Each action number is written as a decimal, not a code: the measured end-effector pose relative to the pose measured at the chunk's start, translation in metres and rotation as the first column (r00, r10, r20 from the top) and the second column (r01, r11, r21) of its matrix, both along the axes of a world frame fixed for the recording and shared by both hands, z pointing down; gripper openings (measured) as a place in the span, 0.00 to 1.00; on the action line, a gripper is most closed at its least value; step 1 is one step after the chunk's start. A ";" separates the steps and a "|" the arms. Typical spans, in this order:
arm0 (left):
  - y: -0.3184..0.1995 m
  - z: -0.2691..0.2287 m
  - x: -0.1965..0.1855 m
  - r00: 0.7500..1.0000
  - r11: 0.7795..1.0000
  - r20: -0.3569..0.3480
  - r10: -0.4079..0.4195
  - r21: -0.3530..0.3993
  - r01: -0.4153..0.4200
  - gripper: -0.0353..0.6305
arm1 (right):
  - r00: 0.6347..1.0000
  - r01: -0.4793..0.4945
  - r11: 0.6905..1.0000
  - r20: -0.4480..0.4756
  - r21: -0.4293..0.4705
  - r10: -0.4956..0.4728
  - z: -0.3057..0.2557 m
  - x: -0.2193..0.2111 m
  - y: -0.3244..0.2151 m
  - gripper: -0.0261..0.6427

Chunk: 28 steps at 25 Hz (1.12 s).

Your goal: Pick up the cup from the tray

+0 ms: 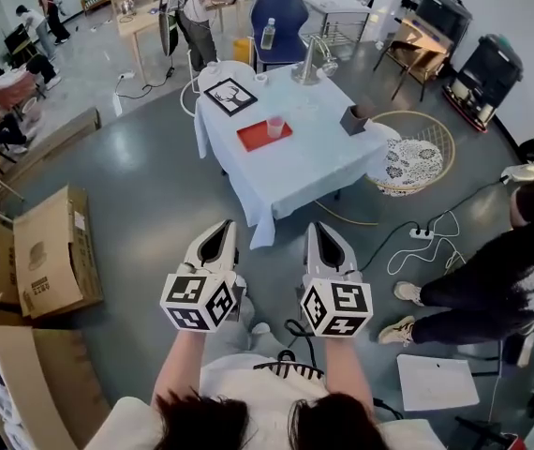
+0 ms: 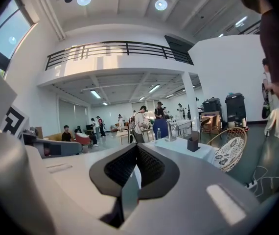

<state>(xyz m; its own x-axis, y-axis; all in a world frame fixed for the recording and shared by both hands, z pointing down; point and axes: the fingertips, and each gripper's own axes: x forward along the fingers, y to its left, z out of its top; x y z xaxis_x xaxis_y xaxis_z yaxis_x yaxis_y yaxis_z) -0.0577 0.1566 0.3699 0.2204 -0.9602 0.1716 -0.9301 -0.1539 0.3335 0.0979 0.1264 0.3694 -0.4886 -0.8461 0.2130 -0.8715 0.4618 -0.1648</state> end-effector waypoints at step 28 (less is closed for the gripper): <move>-0.175 0.017 -0.031 0.994 0.994 0.008 0.105 -0.037 -0.105 0.05 | 0.999 -0.044 0.997 -0.005 -0.071 0.044 0.023 -0.042 -0.161 0.08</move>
<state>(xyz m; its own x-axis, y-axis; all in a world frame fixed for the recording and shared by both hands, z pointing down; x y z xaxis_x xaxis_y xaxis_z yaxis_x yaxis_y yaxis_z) -0.0888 -0.0187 0.3869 0.3181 -0.9249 0.2084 -0.9126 -0.2391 0.3317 0.0559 -0.0347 0.3927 -0.4507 -0.8494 0.2744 -0.8912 0.4106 -0.1928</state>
